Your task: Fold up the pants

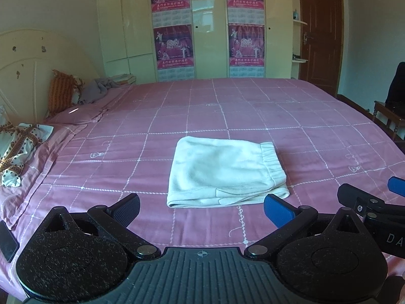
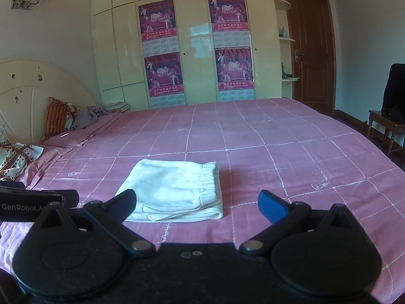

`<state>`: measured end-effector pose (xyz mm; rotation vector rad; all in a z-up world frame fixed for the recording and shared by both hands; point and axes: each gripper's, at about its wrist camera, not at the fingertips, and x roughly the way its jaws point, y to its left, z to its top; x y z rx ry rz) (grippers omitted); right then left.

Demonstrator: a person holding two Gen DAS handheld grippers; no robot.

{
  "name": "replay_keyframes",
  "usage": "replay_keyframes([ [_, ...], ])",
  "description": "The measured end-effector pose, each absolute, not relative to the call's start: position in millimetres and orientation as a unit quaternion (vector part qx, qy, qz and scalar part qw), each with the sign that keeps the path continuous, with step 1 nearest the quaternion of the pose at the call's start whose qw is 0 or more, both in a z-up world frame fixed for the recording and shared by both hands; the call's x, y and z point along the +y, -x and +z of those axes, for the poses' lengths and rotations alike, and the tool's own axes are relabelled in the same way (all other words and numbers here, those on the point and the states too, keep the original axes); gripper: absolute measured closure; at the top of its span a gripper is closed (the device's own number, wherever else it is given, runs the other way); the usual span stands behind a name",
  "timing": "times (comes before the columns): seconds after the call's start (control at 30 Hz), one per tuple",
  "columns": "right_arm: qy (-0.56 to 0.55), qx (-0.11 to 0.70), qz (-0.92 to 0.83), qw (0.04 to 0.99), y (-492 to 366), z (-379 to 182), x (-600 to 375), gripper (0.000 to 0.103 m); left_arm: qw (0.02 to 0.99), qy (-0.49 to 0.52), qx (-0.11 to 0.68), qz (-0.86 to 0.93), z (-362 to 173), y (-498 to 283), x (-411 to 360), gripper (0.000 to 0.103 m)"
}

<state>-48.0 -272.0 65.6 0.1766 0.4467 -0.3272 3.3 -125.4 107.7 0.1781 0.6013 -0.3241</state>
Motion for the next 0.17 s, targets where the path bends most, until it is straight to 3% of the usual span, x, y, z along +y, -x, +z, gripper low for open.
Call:
replay_keyframes([
  [0.17,-0.092,0.222,-0.166,0.957,46.4,60.0,-275.9,0.001,0.939,-0.089,0.286,-0.167,105.1,-10.6,-131.9,0.000],
])
